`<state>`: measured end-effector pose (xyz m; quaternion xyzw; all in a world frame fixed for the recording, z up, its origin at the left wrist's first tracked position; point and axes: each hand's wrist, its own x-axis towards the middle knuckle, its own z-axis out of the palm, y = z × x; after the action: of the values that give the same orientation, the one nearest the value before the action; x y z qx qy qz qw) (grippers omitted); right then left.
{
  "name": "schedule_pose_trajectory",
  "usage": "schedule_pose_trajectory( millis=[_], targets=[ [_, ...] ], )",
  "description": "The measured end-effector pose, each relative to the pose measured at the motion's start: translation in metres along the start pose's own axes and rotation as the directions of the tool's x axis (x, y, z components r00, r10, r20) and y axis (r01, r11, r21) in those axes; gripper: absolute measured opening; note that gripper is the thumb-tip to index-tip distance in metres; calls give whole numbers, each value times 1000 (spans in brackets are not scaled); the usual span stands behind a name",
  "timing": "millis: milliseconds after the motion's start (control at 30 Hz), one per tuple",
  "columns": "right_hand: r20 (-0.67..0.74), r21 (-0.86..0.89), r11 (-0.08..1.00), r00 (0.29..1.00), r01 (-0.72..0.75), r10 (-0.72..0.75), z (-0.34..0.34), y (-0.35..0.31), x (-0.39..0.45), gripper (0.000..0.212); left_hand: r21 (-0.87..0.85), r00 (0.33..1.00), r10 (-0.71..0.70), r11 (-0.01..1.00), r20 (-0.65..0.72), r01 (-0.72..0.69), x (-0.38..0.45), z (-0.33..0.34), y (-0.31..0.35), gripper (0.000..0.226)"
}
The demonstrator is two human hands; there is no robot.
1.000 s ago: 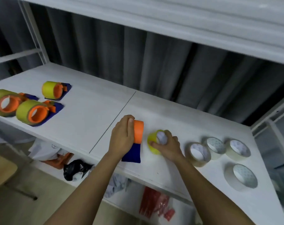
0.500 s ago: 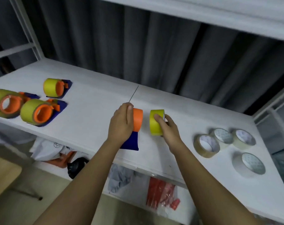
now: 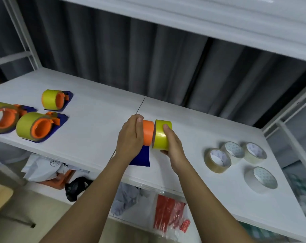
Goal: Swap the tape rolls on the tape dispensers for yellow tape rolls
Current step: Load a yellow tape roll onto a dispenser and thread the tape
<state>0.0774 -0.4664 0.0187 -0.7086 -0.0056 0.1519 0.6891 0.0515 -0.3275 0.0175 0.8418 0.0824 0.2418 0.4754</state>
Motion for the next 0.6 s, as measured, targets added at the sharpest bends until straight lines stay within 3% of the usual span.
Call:
schedule_pose_trajectory(
  millis=[233,600],
  targets=[
    [5,21,1000,1000,-5,5,0,2,-5,36,-32,1000,-6,999,-6,6,-5,1,6,21],
    [20,116,991,998,-66,64,-2,1,-12,36,-117,999,-42,992,7,43,-11,5,22,27]
  ],
)
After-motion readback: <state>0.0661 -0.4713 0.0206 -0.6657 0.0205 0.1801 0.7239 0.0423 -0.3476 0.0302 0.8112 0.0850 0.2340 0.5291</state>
